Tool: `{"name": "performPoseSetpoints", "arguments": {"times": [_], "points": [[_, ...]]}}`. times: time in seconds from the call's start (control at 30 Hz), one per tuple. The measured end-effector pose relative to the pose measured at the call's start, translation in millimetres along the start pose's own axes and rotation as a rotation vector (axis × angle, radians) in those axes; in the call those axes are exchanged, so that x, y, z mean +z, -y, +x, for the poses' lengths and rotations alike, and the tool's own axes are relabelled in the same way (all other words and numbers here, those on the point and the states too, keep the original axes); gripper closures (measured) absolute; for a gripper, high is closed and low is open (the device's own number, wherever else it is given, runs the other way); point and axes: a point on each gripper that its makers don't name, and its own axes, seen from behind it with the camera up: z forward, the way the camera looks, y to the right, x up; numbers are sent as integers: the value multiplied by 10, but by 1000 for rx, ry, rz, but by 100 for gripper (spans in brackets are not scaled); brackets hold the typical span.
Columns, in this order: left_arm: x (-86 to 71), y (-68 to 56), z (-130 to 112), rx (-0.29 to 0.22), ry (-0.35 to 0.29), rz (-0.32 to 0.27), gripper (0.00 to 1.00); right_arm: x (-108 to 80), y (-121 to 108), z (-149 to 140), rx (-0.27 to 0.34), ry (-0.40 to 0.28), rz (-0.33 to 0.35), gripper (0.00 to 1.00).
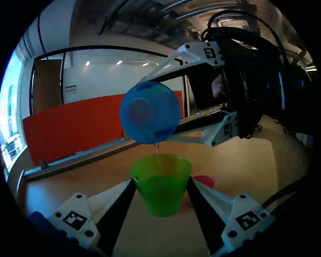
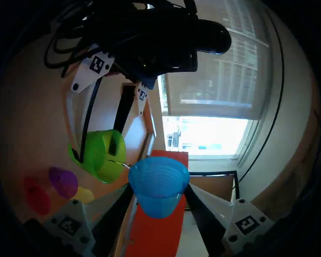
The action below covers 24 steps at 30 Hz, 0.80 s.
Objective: Pour water
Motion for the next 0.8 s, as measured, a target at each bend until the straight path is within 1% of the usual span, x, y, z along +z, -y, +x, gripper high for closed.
{"name": "performPoseSetpoints", "arguments": {"times": [0.7, 0.8], "points": [[3, -2, 8, -1, -2, 0, 17, -14, -32, 29, -27, -4, -12, 12], [11, 0, 0, -1, 0, 1, 17, -3, -33, 7, -17, -1, -16, 12]]}}
